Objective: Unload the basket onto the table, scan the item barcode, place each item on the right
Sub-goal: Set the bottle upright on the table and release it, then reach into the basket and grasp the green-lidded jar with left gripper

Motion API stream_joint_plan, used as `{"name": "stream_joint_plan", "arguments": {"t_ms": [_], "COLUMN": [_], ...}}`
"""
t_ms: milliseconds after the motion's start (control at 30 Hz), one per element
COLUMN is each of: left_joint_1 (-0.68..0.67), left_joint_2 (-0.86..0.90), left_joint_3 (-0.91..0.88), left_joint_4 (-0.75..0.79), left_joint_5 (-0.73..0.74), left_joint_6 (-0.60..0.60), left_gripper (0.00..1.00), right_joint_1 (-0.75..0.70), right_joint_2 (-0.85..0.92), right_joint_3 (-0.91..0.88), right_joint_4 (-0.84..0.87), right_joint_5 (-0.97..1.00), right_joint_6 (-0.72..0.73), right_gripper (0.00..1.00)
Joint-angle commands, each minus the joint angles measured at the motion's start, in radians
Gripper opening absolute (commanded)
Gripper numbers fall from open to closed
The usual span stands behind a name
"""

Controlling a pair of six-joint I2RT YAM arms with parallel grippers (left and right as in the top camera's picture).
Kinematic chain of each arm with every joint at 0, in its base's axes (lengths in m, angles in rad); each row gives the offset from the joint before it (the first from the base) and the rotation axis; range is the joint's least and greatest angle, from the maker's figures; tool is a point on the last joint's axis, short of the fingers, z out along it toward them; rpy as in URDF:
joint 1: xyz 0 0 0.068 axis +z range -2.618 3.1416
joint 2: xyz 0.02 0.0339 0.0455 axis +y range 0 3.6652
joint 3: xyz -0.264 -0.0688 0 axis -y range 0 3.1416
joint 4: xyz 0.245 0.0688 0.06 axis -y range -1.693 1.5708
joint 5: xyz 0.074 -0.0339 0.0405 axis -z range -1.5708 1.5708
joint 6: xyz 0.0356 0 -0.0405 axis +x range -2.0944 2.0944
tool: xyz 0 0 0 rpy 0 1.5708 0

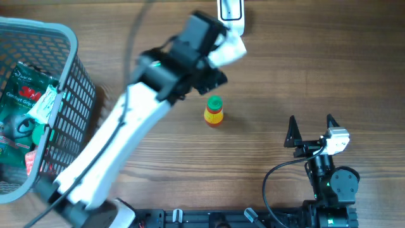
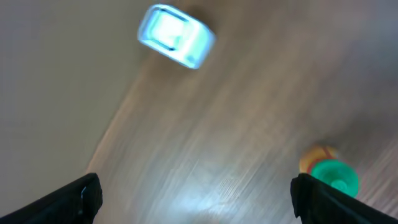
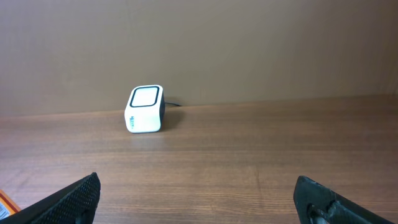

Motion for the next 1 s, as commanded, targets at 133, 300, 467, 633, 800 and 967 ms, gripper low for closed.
{"name": "stream_joint_plan", "arguments": {"t_ms": [133, 300, 467, 633, 800, 967], "left_joint_1": [0.246, 0.607, 0.982, 1.209, 1.295, 1.295], "left_joint_2": [-0.262, -0.287, -0.229, -0.103, 0.068, 0.226], "left_joint_3": [0.011, 0.011, 0.010, 0.006, 0.000, 0.000], "left_joint_4": [0.039, -0.110, -0.315, -0.434, -0.465, -0.511], "left_joint_5": [-0.225, -0.263, -0.191, -0.136, -0.030, -0.025], "left_joint_6": [-0.798, -1.278, -1.531, -1.566, -1.550, -1.550], "left_gripper": [1.00, 1.00, 1.00, 1.00, 1.00, 1.00], "right_joint_1": [-0.002, -0.002, -0.002, -0.002, -0.002, -0.002], "right_joint_2": [-0.008, -0.008, -0.008, -0.008, -0.008, -0.008], "right_joint_3": [-0.001, -0.001, -0.001, -0.001, -0.001, -0.001], "right_joint_4": [0.002, 0.002, 0.002, 0.002, 0.002, 0.002], "right_joint_5": [0.017, 0.017, 0.017, 0.017, 0.017, 0.017], "right_joint_6": [-0.008, -0.008, -0.008, -0.008, -0.008, -0.008], "right_gripper": [1.00, 0.99, 1.00, 1.00, 1.00, 1.00]}}
